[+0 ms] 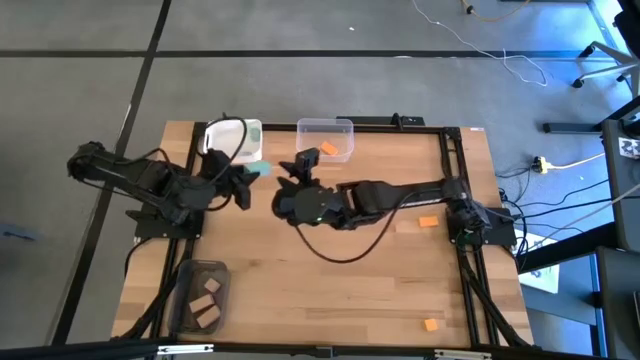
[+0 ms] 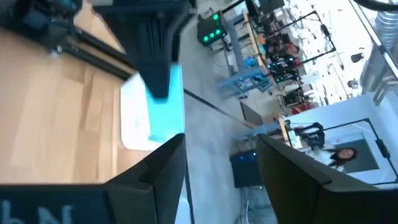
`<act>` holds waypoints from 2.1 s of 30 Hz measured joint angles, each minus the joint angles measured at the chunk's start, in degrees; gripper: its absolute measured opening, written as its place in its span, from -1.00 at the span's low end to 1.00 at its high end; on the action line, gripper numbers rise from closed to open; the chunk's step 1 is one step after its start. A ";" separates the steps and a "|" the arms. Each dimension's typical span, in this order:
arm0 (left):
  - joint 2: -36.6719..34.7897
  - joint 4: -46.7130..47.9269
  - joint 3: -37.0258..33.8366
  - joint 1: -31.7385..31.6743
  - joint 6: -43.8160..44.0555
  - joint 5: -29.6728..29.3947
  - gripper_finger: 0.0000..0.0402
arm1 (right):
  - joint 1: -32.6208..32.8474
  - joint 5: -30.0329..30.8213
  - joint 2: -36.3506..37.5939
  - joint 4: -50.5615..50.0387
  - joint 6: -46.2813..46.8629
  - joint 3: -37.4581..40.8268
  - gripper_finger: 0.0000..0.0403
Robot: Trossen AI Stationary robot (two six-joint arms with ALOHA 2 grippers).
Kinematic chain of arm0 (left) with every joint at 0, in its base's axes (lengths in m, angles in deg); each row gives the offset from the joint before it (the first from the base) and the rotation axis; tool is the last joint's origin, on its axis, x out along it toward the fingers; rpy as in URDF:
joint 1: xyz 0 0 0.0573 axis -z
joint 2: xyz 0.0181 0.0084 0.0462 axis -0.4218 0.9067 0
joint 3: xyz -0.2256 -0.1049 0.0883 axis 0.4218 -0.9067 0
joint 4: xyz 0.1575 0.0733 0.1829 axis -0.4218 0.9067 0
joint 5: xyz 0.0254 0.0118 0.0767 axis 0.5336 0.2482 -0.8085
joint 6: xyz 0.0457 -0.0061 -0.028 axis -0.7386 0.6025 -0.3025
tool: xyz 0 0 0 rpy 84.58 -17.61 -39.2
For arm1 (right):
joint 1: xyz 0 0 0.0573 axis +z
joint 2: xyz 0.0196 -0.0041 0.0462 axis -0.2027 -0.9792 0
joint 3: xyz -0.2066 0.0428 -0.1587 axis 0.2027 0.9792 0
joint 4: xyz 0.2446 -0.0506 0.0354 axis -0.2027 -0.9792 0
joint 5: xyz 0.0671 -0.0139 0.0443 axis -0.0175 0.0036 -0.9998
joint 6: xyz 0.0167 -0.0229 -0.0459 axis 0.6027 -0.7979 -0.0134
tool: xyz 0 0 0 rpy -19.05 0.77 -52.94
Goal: Sort & place blocks by color
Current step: Put the blue block into the white bin
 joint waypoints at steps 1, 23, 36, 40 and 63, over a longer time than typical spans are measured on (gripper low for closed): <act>-0.16 0.27 0.00 -0.92 0.03 -0.01 -0.37 | 0.13 0.38 0.66 -1.03 0.01 0.01 -0.02; 0.22 13.85 0.02 -39.37 -0.29 11.22 -0.37 | 1.21 2.31 21.29 -28.46 20.05 -0.01 -0.02; 13.25 13.43 0.02 -56.13 -9.09 26.03 -0.37 | 1.23 -14.50 26.72 -46.48 32.16 0.03 -0.02; 18.36 13.26 0.02 -61.39 -10.23 31.57 -0.37 | 1.23 -19.93 28.47 -50.76 36.14 0.03 -0.02; 37.94 -1.42 0.00 -70.02 -15.31 36.05 -0.37 | 1.23 -25.88 34.56 -50.80 39.16 0.08 -0.02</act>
